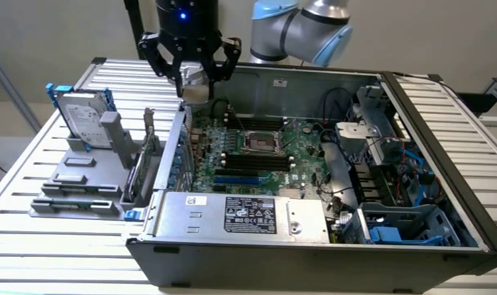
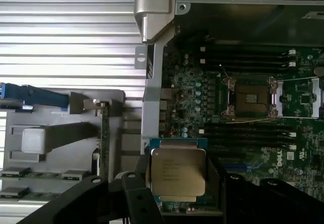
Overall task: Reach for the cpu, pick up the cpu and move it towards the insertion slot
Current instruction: 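Pick up the cpu and move it towards the insertion slot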
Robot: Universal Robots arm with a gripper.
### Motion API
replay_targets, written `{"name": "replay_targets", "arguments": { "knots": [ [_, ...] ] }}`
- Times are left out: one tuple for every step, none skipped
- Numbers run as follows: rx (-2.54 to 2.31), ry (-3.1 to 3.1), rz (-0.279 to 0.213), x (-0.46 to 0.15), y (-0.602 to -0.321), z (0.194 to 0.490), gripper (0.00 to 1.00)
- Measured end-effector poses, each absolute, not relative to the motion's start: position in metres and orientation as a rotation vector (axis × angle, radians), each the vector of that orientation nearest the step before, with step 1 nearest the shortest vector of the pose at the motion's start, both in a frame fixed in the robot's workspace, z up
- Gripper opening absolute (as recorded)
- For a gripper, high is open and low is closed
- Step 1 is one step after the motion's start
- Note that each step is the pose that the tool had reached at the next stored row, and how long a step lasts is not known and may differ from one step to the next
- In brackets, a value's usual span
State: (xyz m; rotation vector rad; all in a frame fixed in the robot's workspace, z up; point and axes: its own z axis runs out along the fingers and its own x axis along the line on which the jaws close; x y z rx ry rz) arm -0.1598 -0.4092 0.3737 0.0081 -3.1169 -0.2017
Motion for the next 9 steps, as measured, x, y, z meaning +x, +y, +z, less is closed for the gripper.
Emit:
{"name": "replay_targets", "arguments": {
  "knots": [
    [0.008, -3.117, -0.202, -0.155, -0.409, 0.374, 0.54],
    [0.008, -3.117, -0.202, -0.151, -0.409, 0.374, 0.54],
    [0.008, -3.117, -0.202, -0.146, -0.409, 0.374, 0.54],
    [0.008, -3.117, -0.202, -0.142, -0.408, 0.374, 0.54],
    [0.008, -3.117, -0.202, -0.137, -0.408, 0.373, 0.54],
    [0.008, -3.117, -0.202, -0.133, -0.407, 0.373, 0.54],
    [0.008, -3.117, -0.202, -0.128, -0.407, 0.373, 0.54],
    [0.008, -3.117, -0.202, -0.123, -0.406, 0.372, 0.54],
    [0.008, -3.117, -0.202, -0.119, -0.405, 0.372, 0.54]
  ]
}}
